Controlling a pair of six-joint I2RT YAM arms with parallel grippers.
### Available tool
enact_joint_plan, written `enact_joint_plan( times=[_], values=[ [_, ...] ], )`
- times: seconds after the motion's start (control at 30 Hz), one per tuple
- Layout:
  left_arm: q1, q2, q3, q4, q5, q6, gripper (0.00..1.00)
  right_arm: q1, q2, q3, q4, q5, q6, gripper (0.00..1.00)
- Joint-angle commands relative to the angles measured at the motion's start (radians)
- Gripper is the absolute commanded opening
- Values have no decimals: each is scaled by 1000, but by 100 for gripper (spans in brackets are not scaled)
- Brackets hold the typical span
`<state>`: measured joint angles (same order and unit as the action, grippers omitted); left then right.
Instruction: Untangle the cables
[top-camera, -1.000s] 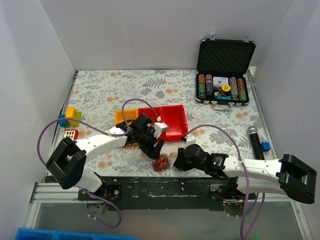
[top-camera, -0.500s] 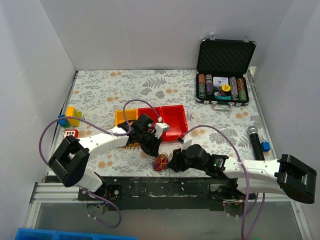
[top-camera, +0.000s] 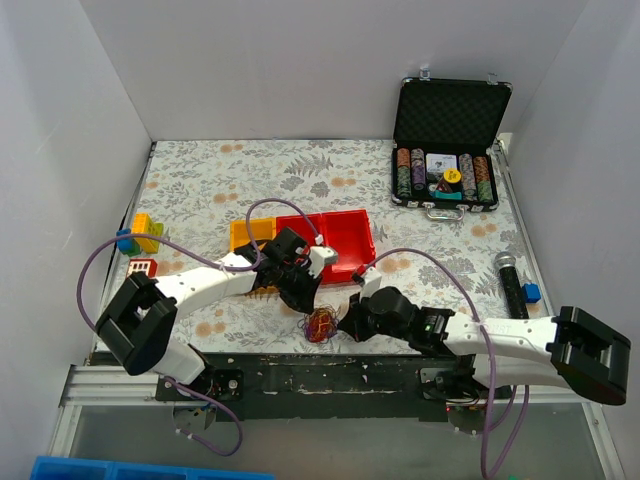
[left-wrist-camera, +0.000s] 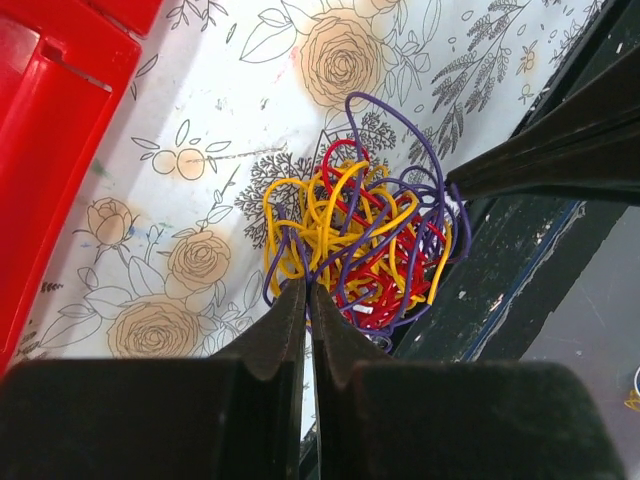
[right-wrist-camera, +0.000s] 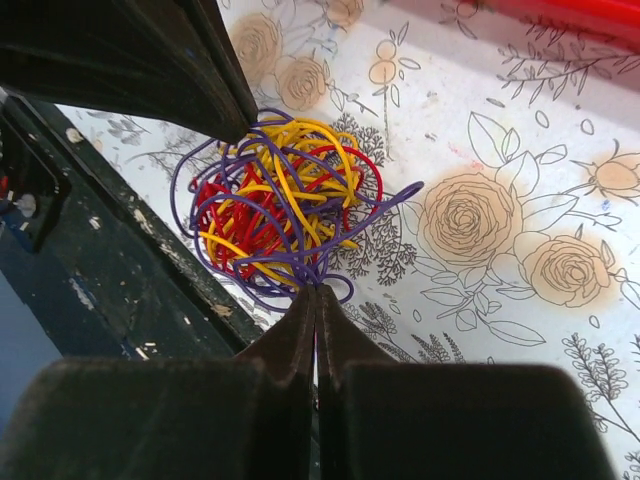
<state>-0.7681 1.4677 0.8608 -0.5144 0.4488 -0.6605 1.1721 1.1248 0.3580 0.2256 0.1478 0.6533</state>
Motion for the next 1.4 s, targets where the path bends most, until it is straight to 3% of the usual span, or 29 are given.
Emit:
enact_joint_plan(
  times=[0.0,0.3,0.6,0.97,1.23,1.27,1.33,1.37],
  values=[
    [-2,-76,47,-56,-24,38,0,1,-92,-17,-29,45,17,1],
    [3,-170,60,-140,-104,99,0,1,-241,-71,-224,150,106,1],
    [38,-276,110,-298,-231,217,0,1,-350,-33,-570,340,301,1],
    [147,-448,155,-463,-397,351,0,1,-271,145,-991,565,565,1],
    [211,-469,208,-509,-313,383,0,1,-206,179,-927,515,487,1],
    [211,-465,210,-503,-276,369,6,1,-209,173,-890,498,459,1],
    [211,-437,218,-493,-166,339,28,1,-232,148,-791,460,402,1],
    [210,-416,222,-484,-109,316,45,1,-237,139,-758,447,393,1]
  ],
)
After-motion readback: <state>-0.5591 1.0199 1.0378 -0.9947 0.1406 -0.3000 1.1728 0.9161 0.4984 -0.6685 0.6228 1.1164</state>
